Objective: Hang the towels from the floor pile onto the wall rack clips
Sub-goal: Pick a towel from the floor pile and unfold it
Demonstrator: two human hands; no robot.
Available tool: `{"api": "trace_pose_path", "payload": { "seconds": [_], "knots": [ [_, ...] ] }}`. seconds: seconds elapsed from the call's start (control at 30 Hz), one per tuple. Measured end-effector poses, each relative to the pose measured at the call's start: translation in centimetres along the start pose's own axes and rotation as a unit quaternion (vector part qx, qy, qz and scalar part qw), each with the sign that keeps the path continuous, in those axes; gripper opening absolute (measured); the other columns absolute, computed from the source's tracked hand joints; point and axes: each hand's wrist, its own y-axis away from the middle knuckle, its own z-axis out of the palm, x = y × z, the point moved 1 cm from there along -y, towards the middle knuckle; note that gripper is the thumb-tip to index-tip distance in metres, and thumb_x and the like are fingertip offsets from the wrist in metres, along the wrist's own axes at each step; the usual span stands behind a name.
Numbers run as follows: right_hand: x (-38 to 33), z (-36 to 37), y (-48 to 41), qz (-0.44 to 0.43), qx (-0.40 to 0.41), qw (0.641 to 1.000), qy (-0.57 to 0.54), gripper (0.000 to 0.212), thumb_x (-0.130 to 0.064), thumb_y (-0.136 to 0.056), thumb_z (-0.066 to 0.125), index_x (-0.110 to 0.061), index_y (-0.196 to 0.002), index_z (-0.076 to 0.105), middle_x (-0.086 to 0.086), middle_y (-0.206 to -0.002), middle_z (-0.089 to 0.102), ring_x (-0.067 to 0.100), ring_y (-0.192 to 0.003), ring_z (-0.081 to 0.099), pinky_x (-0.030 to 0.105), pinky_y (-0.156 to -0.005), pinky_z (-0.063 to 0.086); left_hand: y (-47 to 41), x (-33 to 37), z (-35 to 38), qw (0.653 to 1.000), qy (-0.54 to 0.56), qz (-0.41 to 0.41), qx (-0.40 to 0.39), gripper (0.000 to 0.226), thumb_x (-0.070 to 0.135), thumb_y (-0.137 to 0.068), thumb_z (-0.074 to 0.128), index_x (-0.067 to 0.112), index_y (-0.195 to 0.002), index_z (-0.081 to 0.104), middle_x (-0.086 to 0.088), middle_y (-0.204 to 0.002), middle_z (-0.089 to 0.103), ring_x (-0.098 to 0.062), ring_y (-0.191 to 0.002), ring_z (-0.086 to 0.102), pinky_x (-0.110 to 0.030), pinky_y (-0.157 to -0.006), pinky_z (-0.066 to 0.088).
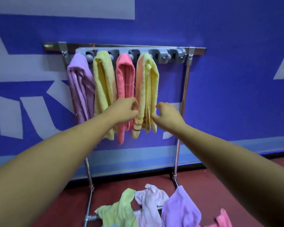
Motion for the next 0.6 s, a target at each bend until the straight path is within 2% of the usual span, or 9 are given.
{"api": "trace_pose_path", "payload": {
  "seconds": [0.1,0.2,0.27,0.43,0.53,0.6],
  "knots": [
    [1.1,4.8,4.2,0.036,-0.059,0.998,-0.002,0.036,-0.036,-0.087,0.050,-0.014,-0.115,0.057,0.010,-0.115,0.056,0.034,-0.108,0.056,0.047,-0.092,0.046,4.2,-2.5,4.3,0.997,0.021,-0.071,-0.039,0.019,0.017,-0.084,0.060,0.015,-0.102,0.064,-0.002,-0.090,0.071,-0.021,-0.089,0.066,-0.028,-0.075,0.049],
    [2.1,9.6,7.7,0.070,-0.102,0.992,-0.009,0.044,-0.036,-0.091,0.053,-0.010,-0.127,0.054,0.013,-0.129,0.054,0.035,-0.123,0.051,0.047,-0.098,0.041,8.1,-5.4,8.8,0.988,0.038,-0.126,-0.077,0.020,0.016,-0.082,0.061,0.015,-0.101,0.065,-0.008,-0.095,0.072,-0.027,-0.091,0.067,-0.035,-0.081,0.053],
    [2.8,12.5,10.0,0.099,-0.135,0.986,-0.014,0.048,-0.035,-0.091,0.054,-0.007,-0.130,0.052,0.015,-0.131,0.053,0.035,-0.124,0.050,0.046,-0.101,0.038,10.6,-7.2,11.7,0.981,0.046,-0.159,-0.105,0.019,0.016,-0.081,0.061,0.015,-0.100,0.066,-0.009,-0.099,0.072,-0.028,-0.094,0.066,-0.038,-0.085,0.053],
    [5.7,19.1,14.7,0.146,-0.197,0.969,-0.011,0.047,-0.034,-0.089,0.054,-0.008,-0.128,0.054,0.015,-0.132,0.053,0.037,-0.122,0.053,0.047,-0.104,0.039,16.3,-10.5,18.7,0.960,0.062,-0.215,-0.167,0.019,0.017,-0.082,0.061,0.013,-0.099,0.067,-0.010,-0.099,0.072,-0.029,-0.095,0.065,-0.035,-0.085,0.053],
    [7.8,22.9,16.5,0.169,-0.230,0.958,-0.015,0.040,-0.033,-0.089,0.056,-0.008,-0.120,0.056,0.015,-0.126,0.056,0.037,-0.120,0.054,0.046,-0.101,0.042,19.1,-12.3,22.4,0.947,0.071,-0.252,-0.187,0.012,0.017,-0.080,0.059,0.020,-0.089,0.066,-0.005,-0.095,0.073,-0.027,-0.090,0.067,-0.032,-0.082,0.054],
    [9.3,25.6,17.9,0.182,-0.251,0.951,-0.017,0.038,-0.031,-0.087,0.056,-0.009,-0.117,0.058,0.015,-0.122,0.058,0.036,-0.118,0.055,0.046,-0.100,0.044,20.9,-13.8,24.9,0.937,0.076,-0.270,-0.210,0.011,0.016,-0.080,0.059,0.018,-0.088,0.067,-0.004,-0.094,0.072,-0.026,-0.090,0.066,-0.031,-0.081,0.052]
  ]
}}
